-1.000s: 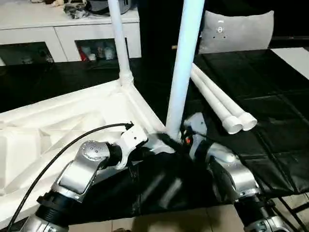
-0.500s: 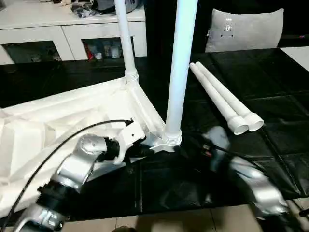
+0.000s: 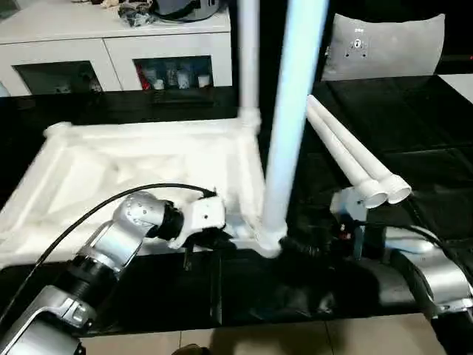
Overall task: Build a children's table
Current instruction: Rotate leg to tighten
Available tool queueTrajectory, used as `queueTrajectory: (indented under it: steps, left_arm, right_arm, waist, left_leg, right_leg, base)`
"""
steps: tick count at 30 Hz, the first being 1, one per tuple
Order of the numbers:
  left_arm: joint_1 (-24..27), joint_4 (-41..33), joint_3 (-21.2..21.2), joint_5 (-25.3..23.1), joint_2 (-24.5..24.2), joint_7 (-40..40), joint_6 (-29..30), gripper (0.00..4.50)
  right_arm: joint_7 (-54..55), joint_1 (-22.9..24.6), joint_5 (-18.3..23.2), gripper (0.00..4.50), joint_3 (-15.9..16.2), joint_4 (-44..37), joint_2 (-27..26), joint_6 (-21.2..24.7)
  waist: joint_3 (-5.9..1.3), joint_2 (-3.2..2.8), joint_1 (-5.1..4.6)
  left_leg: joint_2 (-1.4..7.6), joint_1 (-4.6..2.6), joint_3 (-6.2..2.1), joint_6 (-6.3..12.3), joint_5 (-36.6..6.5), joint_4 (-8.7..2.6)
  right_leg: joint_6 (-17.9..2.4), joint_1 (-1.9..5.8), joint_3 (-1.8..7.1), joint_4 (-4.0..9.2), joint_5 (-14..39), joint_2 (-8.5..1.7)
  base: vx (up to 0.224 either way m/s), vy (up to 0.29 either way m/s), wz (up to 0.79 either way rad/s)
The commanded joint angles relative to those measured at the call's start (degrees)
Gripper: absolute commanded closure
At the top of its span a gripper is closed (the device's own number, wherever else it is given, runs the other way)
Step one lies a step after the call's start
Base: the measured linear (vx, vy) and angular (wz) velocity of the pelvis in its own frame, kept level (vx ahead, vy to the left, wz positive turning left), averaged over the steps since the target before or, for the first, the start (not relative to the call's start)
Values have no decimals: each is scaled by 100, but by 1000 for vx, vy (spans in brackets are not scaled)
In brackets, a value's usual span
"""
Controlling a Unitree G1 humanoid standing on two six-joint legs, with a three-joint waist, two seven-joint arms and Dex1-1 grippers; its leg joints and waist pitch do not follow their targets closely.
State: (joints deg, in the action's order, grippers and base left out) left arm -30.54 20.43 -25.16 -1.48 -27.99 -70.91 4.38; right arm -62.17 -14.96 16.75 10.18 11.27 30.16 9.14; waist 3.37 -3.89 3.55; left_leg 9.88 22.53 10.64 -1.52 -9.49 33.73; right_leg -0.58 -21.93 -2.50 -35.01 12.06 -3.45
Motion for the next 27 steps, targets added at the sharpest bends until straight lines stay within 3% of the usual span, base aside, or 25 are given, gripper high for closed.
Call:
queueTrajectory:
  steps: [1,5,8,9,11,22,26,27]
  left_arm:
    - [-187,56,-115,-150,-28,-162,-220,450]
    - [-276,186,-173,-175,-9,-282,-396,450]
    - [-288,206,-194,-171,-4,-308,-431,450]
    - [-278,187,-207,-170,-17,-334,-451,450]
    - [-265,189,-214,-169,-24,-355,-483,450]
    - [-192,151,-205,-178,-42,-380,-513,450]
    - [-178,144,-199,-183,-52,-393,-515,450]
    - [-177,147,-194,-181,-53,-398,-513,450]
  right_arm:
    - [-225,-210,-111,7,192,-100,56,49]
    - [-412,-483,-231,7,306,143,-20,25]
    - [-461,-596,-209,7,341,266,-72,18]
    - [-476,-656,-207,7,374,316,-107,11]
    - [-530,-725,-219,7,411,399,-164,8]
    - [-645,-903,-283,101,478,773,-363,-140]
    - [-704,-877,-284,111,468,777,-379,-146]
    - [-726,-865,-293,137,462,783,-388,-150]
  waist:
    - [-412,39,-3]
    - [-407,6,9]
    - [-422,7,10]
    - [-423,87,7]
    - [-430,59,28]
    - [-435,68,60]
    - [-429,60,59]
    - [-432,61,61]
  left_leg:
    - [331,-140,-145,360,-1211,-342]
    - [345,-154,-147,294,-1286,-339]
    - [344,-154,-147,281,-1238,-334]
    - [343,-148,-134,308,-1206,-331]
    - [343,-141,-137,366,-1073,-319]
    - [342,-141,-132,362,-1015,-308]
    - [341,-139,-133,369,-1036,-311]
    - [342,-143,-133,360,-1040,-310]
  right_leg:
    - [-1487,234,216,401,524,-452]
    - [-1476,220,227,406,729,-470]
    - [-1514,224,221,380,565,-456]
    - [-1520,229,224,387,519,-456]
    - [-1525,231,222,363,448,-470]
    - [-1489,224,220,357,563,-472]
    - [-1478,220,218,361,585,-467]
    - [-1478,221,220,359,590,-468]
  base:
    - [0,0,0]
    - [0,0,0]
    - [0,0,0]
    - [0,0,0]
    - [0,0,0]
    - [0,0,0]
    - [0,0,0]
    - [0,0,0]
